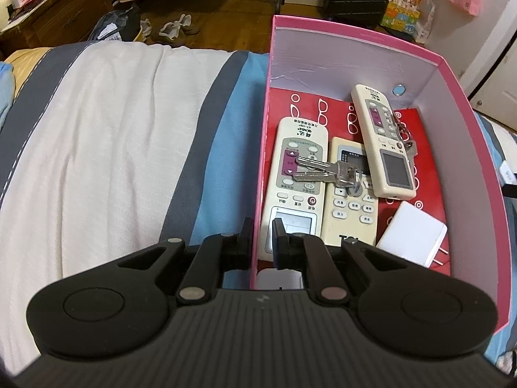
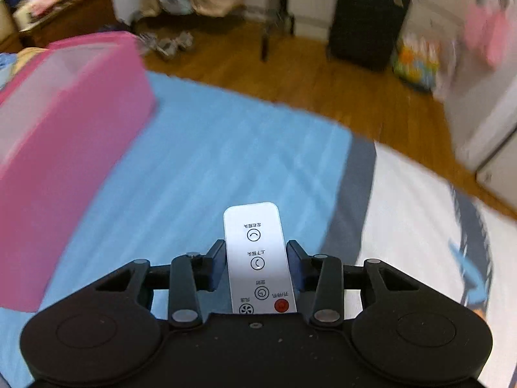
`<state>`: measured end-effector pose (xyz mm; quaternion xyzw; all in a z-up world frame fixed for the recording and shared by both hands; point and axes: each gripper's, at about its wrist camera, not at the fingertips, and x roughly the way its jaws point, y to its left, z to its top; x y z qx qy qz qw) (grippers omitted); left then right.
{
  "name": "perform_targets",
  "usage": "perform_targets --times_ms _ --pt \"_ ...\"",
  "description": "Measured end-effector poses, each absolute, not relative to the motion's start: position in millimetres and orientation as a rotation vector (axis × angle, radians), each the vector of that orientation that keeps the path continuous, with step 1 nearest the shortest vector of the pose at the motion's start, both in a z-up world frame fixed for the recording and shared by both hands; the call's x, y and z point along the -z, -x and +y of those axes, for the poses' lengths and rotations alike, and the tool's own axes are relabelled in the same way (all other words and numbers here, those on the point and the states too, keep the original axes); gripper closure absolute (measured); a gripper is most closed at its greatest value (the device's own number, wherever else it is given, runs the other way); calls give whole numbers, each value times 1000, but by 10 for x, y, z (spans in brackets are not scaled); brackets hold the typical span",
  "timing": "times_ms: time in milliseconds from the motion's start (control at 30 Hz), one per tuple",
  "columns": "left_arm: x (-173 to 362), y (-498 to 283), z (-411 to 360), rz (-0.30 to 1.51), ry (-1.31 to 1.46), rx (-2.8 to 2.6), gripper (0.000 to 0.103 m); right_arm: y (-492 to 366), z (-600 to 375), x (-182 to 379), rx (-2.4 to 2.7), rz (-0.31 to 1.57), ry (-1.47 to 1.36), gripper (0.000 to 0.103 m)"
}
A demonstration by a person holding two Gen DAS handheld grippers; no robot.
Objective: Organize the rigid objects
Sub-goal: 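Carry the white remote over the pink box, then lower the remote onto the TCL remote and open the right tool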
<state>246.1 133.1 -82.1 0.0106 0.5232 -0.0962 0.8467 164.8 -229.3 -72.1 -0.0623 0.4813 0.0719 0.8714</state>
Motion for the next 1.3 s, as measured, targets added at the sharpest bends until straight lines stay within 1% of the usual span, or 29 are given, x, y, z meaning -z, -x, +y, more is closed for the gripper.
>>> perform_targets --times_ms 133,233,367,567,733,833,1067,1300 --pt "816 -2460 1328 1103 -24 204 94 -1418 -1963 367 -249 865 174 57" --pt "814 -2453 1320 1102 -37 209 94 -1245 -1831 137 -286 777 119 57" --pt "813 -2446 1321 1103 -31 209 94 -1141 -1574 -59 -395 724 38 57" --pt "807 -2442 1307 1100 -36 203 94 -1010 -754 -265 -595 619 104 57" --pt "796 -2443 1360 1106 13 218 94 -1231 -190 -23 -670 692 269 57" --pt "778 -2437 1403 1105 35 228 94 -1501 -3 172 -675 782 348 57" --pt "794 -2453 1522 1106 89 257 94 -1894 276 429 -715 921 479 57" --pt "803 -2465 1562 1107 106 271 94 -1997 417 576 -736 930 494 57"
